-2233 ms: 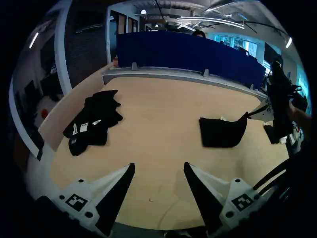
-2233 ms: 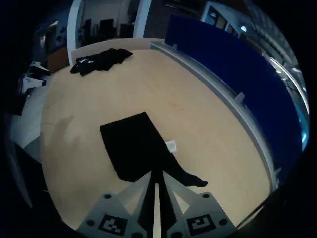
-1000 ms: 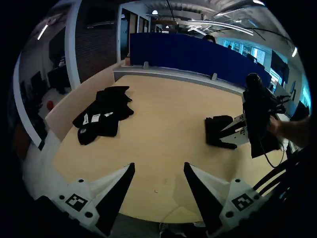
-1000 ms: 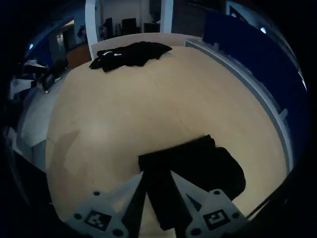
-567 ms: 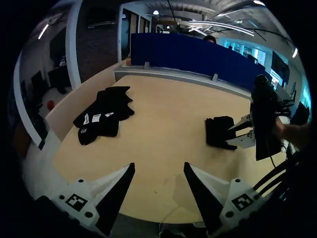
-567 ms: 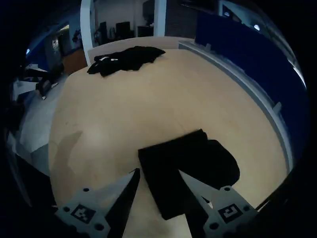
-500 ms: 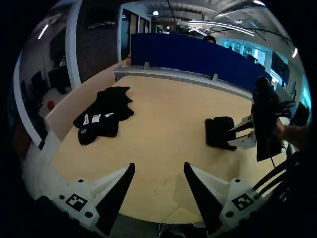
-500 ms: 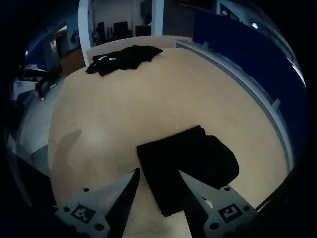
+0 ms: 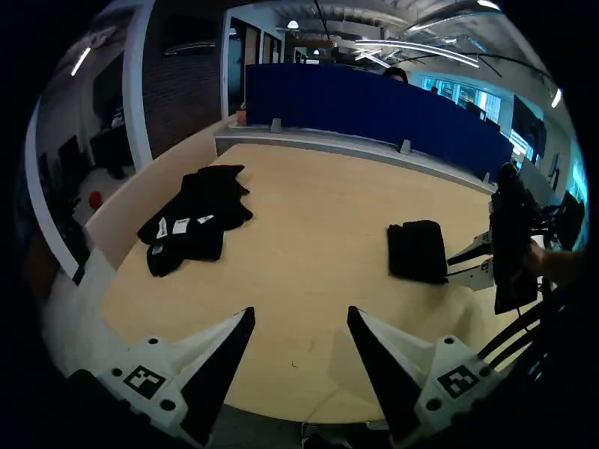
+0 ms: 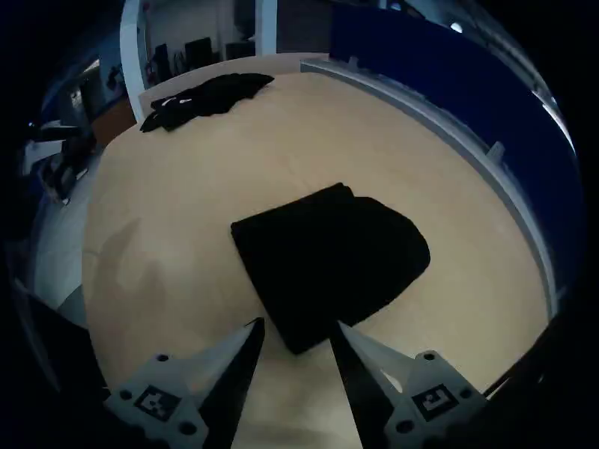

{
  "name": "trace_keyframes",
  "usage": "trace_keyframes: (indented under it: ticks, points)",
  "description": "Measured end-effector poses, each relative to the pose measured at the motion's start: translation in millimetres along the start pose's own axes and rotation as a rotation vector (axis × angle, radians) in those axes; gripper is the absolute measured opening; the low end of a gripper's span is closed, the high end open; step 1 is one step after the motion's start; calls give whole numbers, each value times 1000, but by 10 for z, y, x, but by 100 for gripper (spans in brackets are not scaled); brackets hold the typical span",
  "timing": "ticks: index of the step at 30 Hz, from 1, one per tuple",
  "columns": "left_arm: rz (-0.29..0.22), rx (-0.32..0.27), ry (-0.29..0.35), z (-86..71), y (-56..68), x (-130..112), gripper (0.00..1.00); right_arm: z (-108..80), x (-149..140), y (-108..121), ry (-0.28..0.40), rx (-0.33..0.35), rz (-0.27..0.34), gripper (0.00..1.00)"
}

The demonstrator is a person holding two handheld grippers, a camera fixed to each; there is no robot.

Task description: Fold towel

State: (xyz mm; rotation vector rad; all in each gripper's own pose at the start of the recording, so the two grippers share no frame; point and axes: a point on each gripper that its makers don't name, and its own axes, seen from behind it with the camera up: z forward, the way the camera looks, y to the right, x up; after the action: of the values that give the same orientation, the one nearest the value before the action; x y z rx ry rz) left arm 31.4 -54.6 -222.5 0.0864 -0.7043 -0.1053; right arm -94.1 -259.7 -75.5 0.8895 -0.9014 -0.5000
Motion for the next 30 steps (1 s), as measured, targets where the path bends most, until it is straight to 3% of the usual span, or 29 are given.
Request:
trace_keyframes:
  ticks: [13, 24, 30]
  points:
    - [1, -7, -1, 18, 35, 5, 91, 57, -277, -24, -48, -10, 26, 60]
    - [-4, -5, -4, 21, 22, -17, 91, 128, -325, -50, -48, -3, 80, 32]
    - [2, -5, -6, 22, 34, -28, 92, 120, -304, -39, -40, -1, 91, 26]
